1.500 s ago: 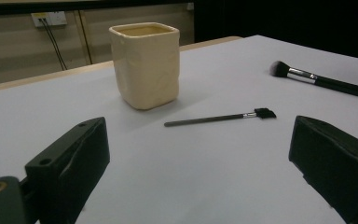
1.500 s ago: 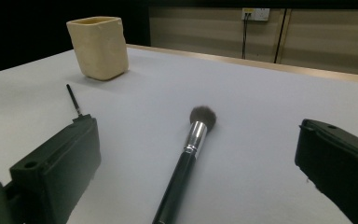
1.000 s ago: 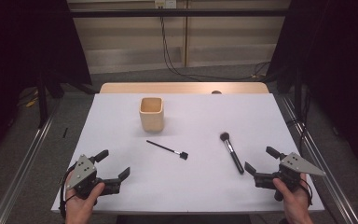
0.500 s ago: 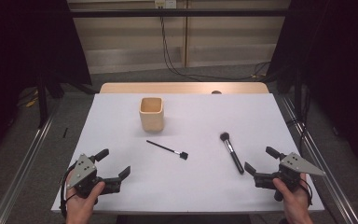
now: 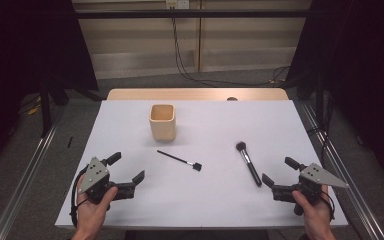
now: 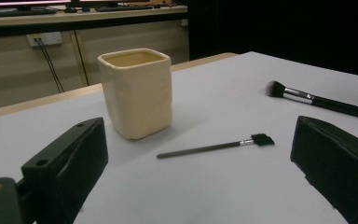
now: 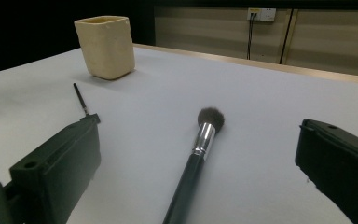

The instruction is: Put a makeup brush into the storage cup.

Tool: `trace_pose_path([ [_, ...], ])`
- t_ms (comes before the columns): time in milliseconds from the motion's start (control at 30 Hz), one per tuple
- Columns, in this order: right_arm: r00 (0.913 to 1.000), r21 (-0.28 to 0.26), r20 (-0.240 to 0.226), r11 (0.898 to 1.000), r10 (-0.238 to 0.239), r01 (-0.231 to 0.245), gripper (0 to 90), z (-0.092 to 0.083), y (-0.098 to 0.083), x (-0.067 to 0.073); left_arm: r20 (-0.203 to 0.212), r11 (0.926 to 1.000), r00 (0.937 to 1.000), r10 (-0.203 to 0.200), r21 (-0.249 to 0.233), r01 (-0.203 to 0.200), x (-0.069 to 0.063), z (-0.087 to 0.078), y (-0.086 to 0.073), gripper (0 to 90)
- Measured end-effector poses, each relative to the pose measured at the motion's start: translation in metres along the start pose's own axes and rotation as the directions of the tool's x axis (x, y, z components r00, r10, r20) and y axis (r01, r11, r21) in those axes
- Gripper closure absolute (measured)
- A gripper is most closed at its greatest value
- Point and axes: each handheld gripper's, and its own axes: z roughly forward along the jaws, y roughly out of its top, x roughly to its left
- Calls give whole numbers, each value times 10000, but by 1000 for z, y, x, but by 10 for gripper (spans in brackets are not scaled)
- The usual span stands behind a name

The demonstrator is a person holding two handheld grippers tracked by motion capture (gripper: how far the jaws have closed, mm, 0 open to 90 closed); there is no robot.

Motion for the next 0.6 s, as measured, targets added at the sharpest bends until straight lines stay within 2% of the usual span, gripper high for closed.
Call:
trace_pose_path([
  [67,10000,-2,13,10000,-17,17,0,0,0,0,-77,9999,9999,-139,-89,138,5,4,2,44],
  [167,10000,-13,9,10000,-40,40,0,-1,0,0,-89,10000,9999,-64,-75,63,6,9,5,44],
  [600,10000,-17,9,10000,-7,7,0,0,0,0,227,9998,9996,156,-82,-154,1,38,20,43],
])
